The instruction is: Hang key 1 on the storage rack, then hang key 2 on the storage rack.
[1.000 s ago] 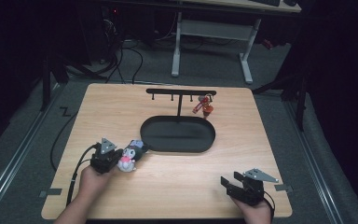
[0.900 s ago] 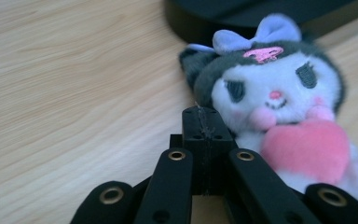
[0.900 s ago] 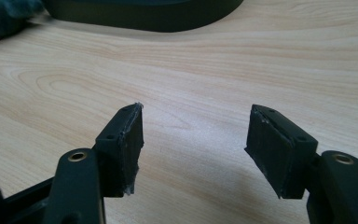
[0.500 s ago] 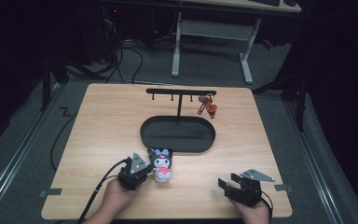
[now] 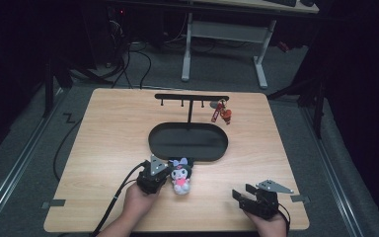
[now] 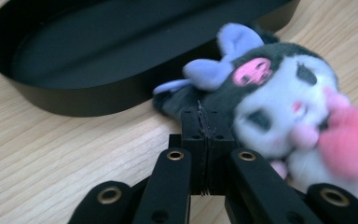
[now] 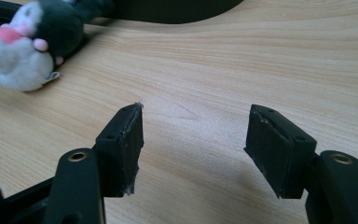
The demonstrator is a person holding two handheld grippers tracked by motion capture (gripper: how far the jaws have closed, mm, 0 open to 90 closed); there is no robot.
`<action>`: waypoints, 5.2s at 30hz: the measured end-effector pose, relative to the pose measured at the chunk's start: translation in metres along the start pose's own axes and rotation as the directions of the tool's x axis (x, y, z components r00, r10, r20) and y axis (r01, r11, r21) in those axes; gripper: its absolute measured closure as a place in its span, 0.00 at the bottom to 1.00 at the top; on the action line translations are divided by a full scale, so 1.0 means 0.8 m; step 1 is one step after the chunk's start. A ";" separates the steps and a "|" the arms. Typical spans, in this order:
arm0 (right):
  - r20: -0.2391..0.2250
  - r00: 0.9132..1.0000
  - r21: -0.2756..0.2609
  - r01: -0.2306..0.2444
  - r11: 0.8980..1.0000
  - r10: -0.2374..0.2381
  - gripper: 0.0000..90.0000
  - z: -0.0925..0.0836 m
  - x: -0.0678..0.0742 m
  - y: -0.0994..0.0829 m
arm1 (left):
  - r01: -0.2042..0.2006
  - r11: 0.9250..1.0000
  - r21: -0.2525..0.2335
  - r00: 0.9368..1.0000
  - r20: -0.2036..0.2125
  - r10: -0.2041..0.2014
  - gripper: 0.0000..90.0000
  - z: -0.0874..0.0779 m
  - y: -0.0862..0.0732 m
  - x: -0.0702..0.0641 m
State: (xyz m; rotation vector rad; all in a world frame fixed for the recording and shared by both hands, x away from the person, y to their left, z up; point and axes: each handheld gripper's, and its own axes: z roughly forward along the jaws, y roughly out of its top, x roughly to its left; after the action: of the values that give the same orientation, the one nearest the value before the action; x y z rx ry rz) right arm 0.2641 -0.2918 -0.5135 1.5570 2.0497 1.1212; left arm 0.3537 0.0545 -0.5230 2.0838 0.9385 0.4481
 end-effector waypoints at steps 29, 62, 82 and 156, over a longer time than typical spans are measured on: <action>0.018 1.000 -0.013 -0.017 1.000 0.017 0.41 -0.005 -0.006 -0.001 | -0.147 0.988 -0.040 0.948 0.279 0.152 0.89 -0.007 -0.005 -0.098; 0.158 0.982 0.127 0.080 0.989 -0.100 0.41 0.013 0.014 0.026 | 0.062 0.998 -0.025 0.997 -0.041 -0.063 0.41 -0.103 -0.077 0.166; 0.142 0.979 0.405 0.075 0.911 -0.144 0.35 0.009 0.031 0.075 | -0.007 0.999 -0.037 1.000 -0.028 0.006 0.36 -0.097 -0.070 0.154; 0.080 0.983 0.483 0.105 0.869 -0.163 0.54 0.032 0.110 0.110 | -0.041 0.999 -0.012 0.999 0.004 0.041 0.36 -0.093 -0.065 0.146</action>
State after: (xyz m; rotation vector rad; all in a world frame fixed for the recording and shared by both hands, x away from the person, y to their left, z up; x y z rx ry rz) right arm 0.3085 -0.1929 -0.4469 1.6054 2.4292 0.4711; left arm 0.3633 0.2019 -0.5176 2.0957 0.8902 0.4694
